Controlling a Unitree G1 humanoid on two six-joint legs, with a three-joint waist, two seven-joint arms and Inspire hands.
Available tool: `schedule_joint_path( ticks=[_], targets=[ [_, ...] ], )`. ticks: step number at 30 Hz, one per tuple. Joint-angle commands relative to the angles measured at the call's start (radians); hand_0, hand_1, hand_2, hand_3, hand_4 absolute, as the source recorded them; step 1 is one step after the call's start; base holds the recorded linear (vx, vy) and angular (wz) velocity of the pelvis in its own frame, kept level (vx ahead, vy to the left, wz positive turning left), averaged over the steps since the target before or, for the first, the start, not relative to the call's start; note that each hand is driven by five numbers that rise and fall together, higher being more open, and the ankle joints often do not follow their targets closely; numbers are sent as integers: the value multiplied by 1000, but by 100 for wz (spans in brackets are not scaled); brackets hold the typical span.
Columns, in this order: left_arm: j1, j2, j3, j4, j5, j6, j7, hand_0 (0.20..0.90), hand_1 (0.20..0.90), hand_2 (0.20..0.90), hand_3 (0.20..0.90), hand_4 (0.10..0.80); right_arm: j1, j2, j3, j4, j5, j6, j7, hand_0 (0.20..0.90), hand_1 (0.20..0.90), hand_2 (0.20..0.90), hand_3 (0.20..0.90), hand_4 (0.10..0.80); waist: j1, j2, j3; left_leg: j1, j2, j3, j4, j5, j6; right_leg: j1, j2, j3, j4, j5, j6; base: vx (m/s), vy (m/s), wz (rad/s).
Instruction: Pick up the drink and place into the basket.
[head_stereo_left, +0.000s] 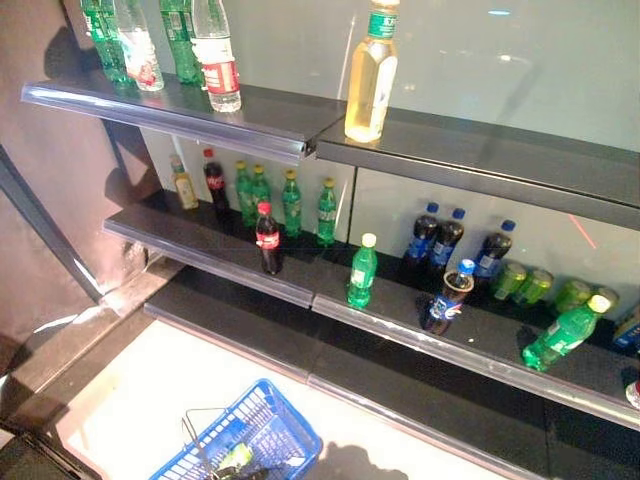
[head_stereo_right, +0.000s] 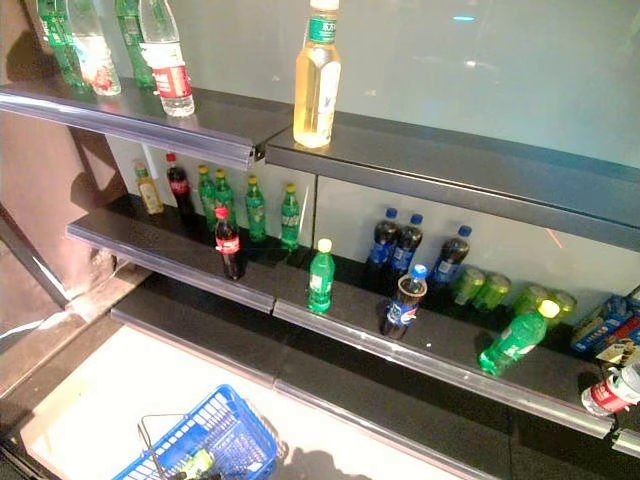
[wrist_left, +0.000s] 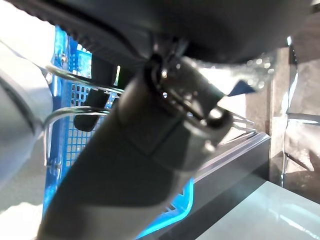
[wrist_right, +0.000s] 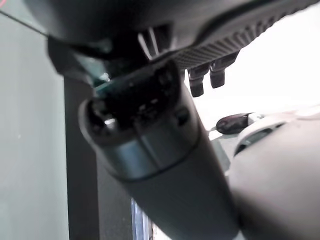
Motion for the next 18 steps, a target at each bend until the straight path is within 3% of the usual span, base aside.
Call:
schedule_joint_path(
  ticks=[1,7,10,13,18],
  targets=[
    [-92,-21,-22,-17,63,-68,-28,300,300,300,200,100,-65,-41,42,28,-92,-138,-29,900,900,900,900,800,36,23,61,18,18,-61,5,-50,12,-31,-57,-50,14,64,17,-16,-9,4],
    [-87,10,-40,-72,77,-39,-15,300,300,300,200,100,-89,-80,136,-203,-123,-237,2,900,900,900,900,800,52,-1,68,9,23,-68,5,-42,13,-34,-57,-58,15,70,20,-31,-48,6],
    [-70,18,-41,-123,86,-20,5,300,300,300,200,100,-76,-110,189,-440,-95,-156,-14,900,900,900,900,800,53,-11,73,3,23,-73,5,-39,14,-39,-57,-58,16,73,22,-40,-57,7],
    [-39,25,-29,-185,89,-5,32,300,300,300,200,100,-29,-158,218,-831,-88,-51,-36,900,900,900,900,800,37,-23,81,-4,26,-71,5,-36,14,-49,-56,-54,18,77,25,-47,-44,5],
    [-19,26,-15,-195,69,-10,27,300,300,300,200,100,-4,-220,208,-1148,-104,-28,-13,900,900,900,900,800,19,-26,85,-9,29,-62,5,-36,13,-60,-56,-48,19,78,27,-9,-4,0]
  ],
)
